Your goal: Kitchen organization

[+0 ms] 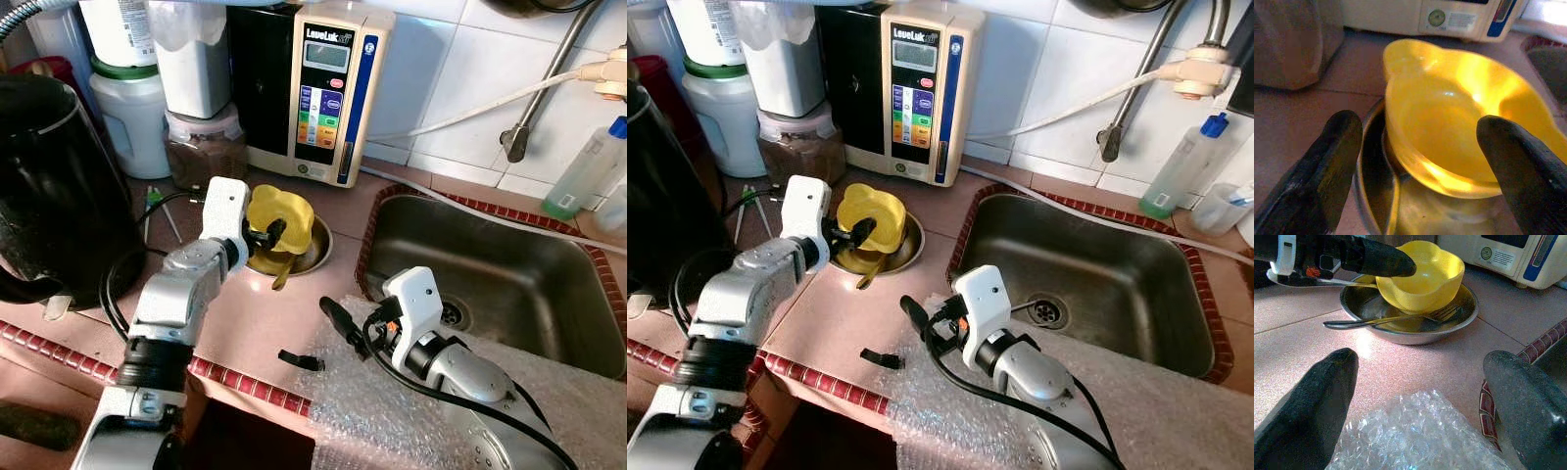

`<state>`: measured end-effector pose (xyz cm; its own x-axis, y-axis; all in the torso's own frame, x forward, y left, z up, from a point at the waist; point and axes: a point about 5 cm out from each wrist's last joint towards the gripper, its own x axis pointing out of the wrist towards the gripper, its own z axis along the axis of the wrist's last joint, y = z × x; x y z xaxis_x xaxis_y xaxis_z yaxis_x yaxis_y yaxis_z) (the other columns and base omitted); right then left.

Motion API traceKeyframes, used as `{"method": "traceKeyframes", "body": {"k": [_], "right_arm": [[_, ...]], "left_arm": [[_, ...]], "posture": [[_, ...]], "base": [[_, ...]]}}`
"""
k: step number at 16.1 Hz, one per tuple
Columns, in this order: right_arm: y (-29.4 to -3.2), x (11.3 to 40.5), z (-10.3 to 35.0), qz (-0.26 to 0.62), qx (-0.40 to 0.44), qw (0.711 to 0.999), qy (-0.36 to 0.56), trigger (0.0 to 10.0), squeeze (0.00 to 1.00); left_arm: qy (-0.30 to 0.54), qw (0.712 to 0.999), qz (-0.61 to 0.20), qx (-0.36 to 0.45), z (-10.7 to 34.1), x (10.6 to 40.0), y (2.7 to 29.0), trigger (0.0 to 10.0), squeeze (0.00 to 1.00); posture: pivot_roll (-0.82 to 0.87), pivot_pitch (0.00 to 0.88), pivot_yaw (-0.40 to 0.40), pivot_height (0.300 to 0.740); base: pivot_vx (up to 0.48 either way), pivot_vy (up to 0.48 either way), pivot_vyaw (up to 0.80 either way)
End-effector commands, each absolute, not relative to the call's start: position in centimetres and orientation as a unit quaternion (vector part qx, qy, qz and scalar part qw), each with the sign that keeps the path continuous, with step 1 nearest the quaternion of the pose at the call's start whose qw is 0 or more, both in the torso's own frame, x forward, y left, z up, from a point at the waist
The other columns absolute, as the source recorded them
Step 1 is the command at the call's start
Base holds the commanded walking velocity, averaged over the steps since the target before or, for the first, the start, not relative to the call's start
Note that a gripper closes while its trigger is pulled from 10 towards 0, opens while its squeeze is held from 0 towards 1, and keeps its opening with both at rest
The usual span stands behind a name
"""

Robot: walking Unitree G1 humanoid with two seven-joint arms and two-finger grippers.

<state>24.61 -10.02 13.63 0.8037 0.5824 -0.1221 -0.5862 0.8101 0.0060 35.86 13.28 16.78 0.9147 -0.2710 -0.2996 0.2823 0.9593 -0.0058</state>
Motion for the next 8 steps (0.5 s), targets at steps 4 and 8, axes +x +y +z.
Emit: {"method": "traceKeyframes", "body": {"k": [4,8], "right_arm": [[-10.17,24.72,13.49,0.307,-0.027,0.949,0.061,10.0,0.00],[-10.14,24.69,13.45,0.308,-0.028,0.949,0.060,10.0,0.00]], "left_arm": [[0.186,0.970,-0.154,0.019,16.52,35.77,12.84,0.0,0.00],[0.191,0.970,-0.151,0.009,16.57,35.71,12.90,0.0,0.00]], "posture": [[0.09,0.000,-0.052,0.740],[0.09,0.000,-0.052,0.740]], "base": [[0.000,0.000,0.00],[0.000,0.000,0.00]]}}
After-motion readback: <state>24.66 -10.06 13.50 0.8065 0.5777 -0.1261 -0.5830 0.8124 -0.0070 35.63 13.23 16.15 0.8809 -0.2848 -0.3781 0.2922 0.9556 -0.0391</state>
